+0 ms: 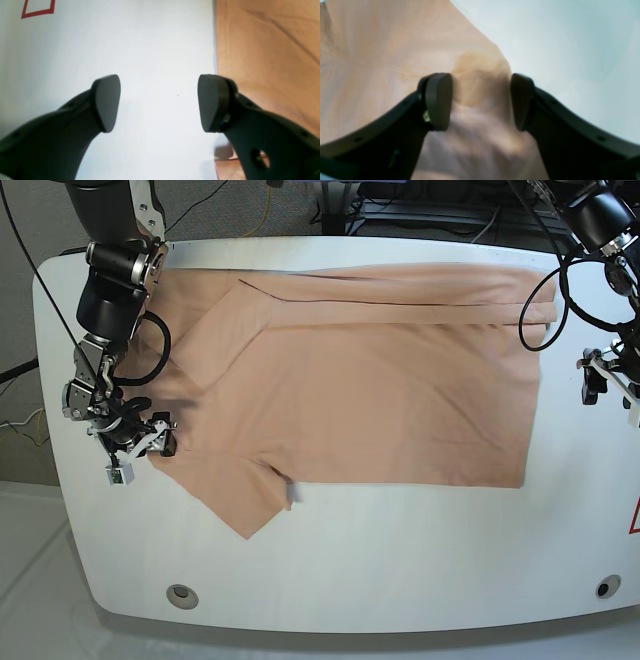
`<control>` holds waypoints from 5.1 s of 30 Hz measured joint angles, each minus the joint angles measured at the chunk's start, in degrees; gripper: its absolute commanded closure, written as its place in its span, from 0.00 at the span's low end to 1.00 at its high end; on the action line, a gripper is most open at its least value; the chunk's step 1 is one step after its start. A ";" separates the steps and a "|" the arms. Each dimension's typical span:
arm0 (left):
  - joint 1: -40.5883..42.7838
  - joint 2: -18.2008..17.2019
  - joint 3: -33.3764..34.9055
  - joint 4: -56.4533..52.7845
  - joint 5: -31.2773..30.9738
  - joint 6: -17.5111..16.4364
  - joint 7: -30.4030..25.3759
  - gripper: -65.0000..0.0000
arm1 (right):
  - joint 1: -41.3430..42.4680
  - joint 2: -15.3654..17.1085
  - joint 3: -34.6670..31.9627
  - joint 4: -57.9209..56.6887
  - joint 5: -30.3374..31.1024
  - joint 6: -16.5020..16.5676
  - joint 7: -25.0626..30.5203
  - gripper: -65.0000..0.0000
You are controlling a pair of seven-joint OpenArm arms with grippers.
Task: Fold the T-shirt properly
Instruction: 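Grasp the shirt's sleeve edge with the right gripper, then move the left gripper over the shirt to its hem edge and grasp it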
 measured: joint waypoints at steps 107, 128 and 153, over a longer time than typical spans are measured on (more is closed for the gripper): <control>-22.73 5.66 8.74 -45.20 6.29 0.00 -23.28 0.30 | -0.17 -1.11 -0.04 -0.24 0.52 0.42 -0.22 1.00; -23.80 6.19 11.58 -49.44 5.38 -0.17 -28.13 0.31 | -0.85 -1.09 -0.04 -0.02 1.16 0.42 0.20 1.00; -23.34 6.62 11.58 -49.55 5.68 0.00 -26.80 0.96 | -0.85 -1.14 -0.04 -0.02 1.16 0.42 0.22 1.00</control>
